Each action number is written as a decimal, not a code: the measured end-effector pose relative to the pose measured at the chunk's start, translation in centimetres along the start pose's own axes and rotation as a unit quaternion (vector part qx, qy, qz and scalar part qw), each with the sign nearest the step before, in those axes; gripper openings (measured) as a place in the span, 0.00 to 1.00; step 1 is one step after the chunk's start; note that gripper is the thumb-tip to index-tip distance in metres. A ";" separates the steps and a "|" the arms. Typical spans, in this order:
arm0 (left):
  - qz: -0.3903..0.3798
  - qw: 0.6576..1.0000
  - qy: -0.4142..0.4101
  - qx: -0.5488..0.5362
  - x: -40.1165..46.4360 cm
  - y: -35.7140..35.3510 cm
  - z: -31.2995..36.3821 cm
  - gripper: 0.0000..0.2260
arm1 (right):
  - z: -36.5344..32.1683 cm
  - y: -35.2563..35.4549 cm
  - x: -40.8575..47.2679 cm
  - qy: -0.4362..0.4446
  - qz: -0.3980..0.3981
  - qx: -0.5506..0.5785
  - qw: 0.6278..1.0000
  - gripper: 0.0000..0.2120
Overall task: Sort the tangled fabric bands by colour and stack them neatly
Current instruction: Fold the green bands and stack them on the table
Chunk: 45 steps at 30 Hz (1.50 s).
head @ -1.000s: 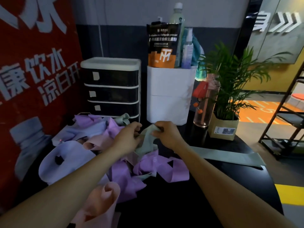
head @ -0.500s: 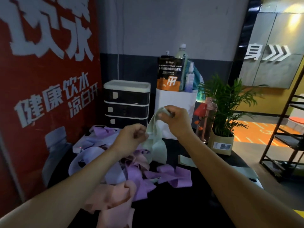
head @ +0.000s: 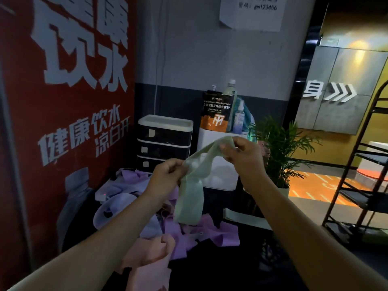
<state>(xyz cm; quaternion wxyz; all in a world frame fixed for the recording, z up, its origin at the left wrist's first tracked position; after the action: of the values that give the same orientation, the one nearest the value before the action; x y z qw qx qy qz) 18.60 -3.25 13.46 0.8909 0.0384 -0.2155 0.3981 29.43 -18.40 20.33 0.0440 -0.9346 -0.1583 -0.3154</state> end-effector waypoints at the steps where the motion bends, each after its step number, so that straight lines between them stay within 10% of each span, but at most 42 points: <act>1: 0.009 1.000 0.018 -0.017 -0.1 0.1 0.1 0.08 | 0.6 0.4 -0.1 -0.004 0.001 -0.010 1.000 0.03; 18: 0.019 0.982 0.134 -0.134 -2.0 -0.8 -1.0 0.11 | 6.6 2.5 -4.1 -0.151 -0.136 -0.106 0.973 0.03; 23: 0.001 0.986 0.127 -0.110 -2.3 -1.0 -1.2 0.10 | 7.6 1.8 -5.1 -0.130 -0.191 -0.194 0.953 0.16; 33: 0.083 0.969 0.168 -0.164 -1.3 1.8 -1.9 0.12 | 11.2 2.9 -5.9 -0.094 -0.193 -0.355 0.910 0.06; 45: 0.145 0.967 0.185 -0.103 -0.9 3.3 -4.3 0.13 | 12.0 6.1 -5.4 -0.232 -0.073 -0.234 0.941 0.13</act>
<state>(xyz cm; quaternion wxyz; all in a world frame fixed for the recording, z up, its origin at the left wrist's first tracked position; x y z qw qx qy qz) 17.20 -0.58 8.83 0.8470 -0.1597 -0.0906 0.4989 34.24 -23.43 7.63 -0.2370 -0.9517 -0.1541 -0.1200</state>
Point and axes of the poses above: each hand's wrist, its own x-axis towards the middle knuckle, its own y-axis out of the back of the hand, z = x × y, the point moved 3 cm from there along x, towards the middle knuckle, and after that the axes turned 10 degrees about z, right-handed, at the moved point
